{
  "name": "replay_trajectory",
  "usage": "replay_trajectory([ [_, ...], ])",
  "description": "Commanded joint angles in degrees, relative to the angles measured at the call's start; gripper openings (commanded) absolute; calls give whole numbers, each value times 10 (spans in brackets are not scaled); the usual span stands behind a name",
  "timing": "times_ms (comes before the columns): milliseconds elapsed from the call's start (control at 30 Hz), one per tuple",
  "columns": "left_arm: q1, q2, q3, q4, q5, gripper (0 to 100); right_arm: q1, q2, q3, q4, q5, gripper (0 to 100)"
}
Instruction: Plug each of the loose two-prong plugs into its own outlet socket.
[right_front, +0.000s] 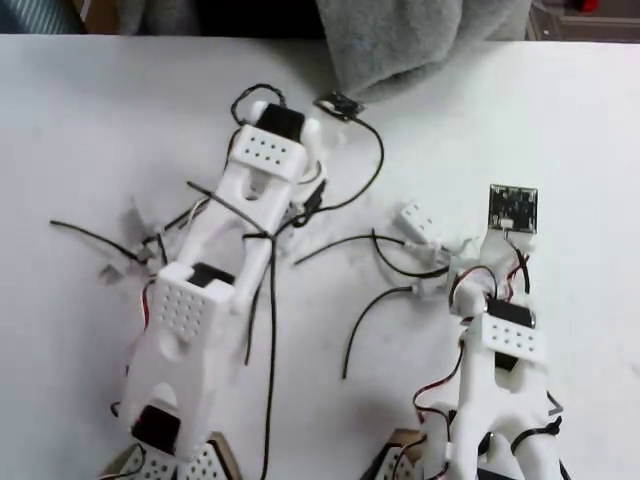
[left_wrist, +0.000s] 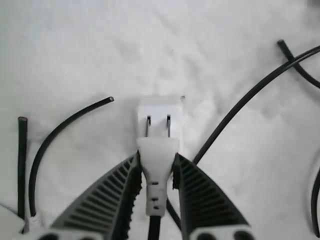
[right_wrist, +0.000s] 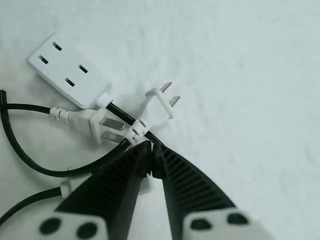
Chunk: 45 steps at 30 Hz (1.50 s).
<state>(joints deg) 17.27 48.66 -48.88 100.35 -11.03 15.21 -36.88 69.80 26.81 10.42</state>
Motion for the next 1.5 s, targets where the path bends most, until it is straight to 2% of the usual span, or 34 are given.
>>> replay_trajectory([
  [0,10,14,-4,-3,5,24,1,-6,-3,-9,4,20],
  [200,25,14,-31,2,4,24,1,-6,-3,-9,4,20],
  [533,10,5,-112,20,-11,24,1,-6,-1,-22,4,20],
  [767,15,-139,-79,21,-32,24,3,-6,-1,-24,3,20],
  [1167,80,-487,149,-5,-34,24,3,-6,-1,-24,2,19],
  [1300,104,-607,257,-57,-34,24,3,-6,-1,-24,2,19],
  [1467,101,-750,440,-156,-34,24,2,-6,-1,-24,2,19],
])
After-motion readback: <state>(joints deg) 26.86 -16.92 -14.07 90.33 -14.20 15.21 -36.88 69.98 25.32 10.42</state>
